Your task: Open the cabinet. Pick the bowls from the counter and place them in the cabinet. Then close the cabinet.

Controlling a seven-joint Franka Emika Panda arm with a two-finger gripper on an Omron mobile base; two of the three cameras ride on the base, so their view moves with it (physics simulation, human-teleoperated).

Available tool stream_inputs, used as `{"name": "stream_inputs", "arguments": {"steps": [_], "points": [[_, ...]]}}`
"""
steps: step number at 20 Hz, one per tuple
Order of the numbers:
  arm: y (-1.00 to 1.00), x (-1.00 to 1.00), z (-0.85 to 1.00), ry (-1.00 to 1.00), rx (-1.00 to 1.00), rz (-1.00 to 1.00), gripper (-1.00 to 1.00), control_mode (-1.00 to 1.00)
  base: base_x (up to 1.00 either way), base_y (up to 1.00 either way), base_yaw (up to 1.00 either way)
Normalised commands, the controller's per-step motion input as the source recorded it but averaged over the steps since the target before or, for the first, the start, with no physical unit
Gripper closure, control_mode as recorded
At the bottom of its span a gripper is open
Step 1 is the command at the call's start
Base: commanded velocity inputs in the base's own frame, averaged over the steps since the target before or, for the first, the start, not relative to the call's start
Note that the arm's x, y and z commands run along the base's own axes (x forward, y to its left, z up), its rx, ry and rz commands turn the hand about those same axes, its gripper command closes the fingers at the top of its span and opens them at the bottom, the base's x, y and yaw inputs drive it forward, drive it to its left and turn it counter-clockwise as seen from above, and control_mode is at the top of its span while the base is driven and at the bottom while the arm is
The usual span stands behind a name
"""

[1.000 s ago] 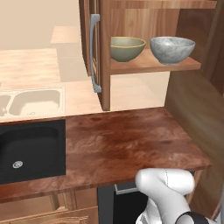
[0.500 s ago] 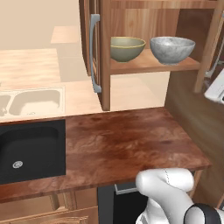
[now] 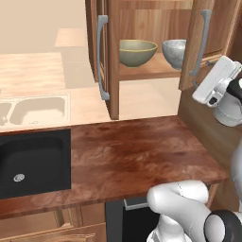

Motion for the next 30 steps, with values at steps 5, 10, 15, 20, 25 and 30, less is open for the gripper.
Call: {"name": "stream_inputs", "arguments": {"steps": [5, 10, 15, 20, 25, 30], "points": [[0.88, 0.97, -0.07, -0.07, 0.0, 0.0, -1.0, -1.0, 0.0, 0.0, 0.0], [0.36, 0.92, 0.0, 0.0, 0.0, 0.0, -1.0, -1.0, 0.0, 0.0, 0.0], [0.02, 0.78, 0.0, 0.05, 0.0, 0.0, -1.0, -1.0, 0.0, 0.0, 0.0], [0.0, 0.43, 0.0, 0.05, 0.0, 0.0, -1.0, -1.0, 0.0, 0.0, 0.0], [0.0, -0.15, 0.0, -0.06, 0.0, 0.0, -1.0, -1.0, 0.0, 0.0, 0.0], [-0.02, -0.64, 0.0, -0.05, 0.0, -0.01, -1.0, -1.0, 0.0, 0.0, 0.0]]}}
